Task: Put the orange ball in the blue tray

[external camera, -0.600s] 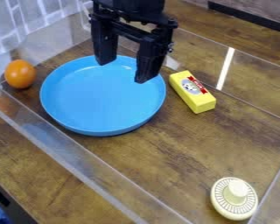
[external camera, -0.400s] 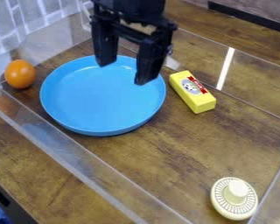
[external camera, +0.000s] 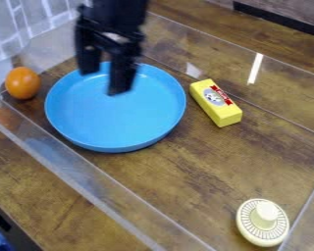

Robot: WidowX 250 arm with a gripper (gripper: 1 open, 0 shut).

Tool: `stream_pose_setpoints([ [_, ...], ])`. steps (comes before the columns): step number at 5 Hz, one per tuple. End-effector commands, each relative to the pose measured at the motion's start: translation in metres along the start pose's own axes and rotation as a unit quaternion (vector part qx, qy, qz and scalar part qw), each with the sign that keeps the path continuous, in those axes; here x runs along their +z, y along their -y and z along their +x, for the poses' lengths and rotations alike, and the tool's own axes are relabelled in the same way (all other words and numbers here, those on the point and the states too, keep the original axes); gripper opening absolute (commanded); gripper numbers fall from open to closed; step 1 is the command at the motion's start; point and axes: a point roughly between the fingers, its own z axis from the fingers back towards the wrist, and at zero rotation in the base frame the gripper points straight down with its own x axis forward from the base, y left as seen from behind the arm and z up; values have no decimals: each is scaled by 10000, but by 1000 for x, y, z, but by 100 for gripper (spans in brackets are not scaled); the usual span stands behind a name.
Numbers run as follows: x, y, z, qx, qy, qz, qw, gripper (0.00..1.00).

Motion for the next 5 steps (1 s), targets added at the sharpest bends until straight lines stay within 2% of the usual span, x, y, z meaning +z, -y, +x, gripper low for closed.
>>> stream_pose_setpoints([
  [1,22,-38,-21,-381,408,214,9982,100],
  [2,15,-74,-32,-629,544,267,9962,100],
  [3,7,-101,-30,-738,651,283,9947,100],
  [5,-13,-130,-24,-868,760,291,9929,100],
])
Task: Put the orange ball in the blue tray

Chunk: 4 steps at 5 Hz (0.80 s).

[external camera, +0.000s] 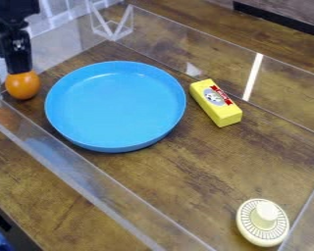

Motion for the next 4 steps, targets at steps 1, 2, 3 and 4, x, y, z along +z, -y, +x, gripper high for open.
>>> stream_pose_setpoints([
  [1,5,-14,2,-10,249,253,9994,100],
  [2,-8,-13,7,-102,307,262,9991,100],
  [3,-20,-12,11,-189,360,253,9989,100],
  [4,-31,-11,14,-230,386,236,9987,100],
])
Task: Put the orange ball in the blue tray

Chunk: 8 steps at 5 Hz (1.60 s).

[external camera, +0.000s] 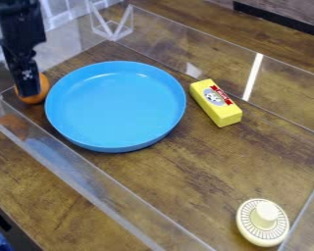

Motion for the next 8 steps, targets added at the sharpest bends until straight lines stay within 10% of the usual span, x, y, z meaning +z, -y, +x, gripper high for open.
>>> stream_pose_setpoints([
  [1,6,-4,4,-11,163,199,9997,100],
  [4,-12,-6,7,-5,231,104,9997,100],
  [5,-16,-7,7,-6,246,61,9997,0],
  [8,-17,-5,9,-27,291,-85,9995,0],
])
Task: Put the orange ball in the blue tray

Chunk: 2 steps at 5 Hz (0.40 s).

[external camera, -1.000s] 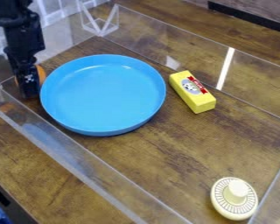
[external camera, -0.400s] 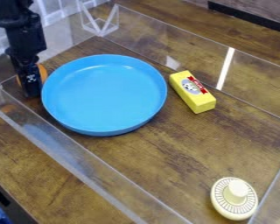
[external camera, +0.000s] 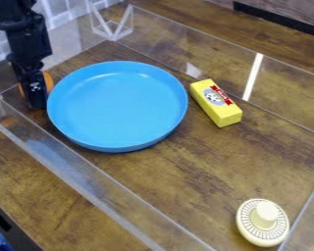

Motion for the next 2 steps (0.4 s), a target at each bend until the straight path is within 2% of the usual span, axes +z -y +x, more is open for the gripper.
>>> stream_pose_setpoints([
  [1,8,4,7,-26,0,40,10000,0],
  [2,16,9,15,-25,-13,76,10000,0],
])
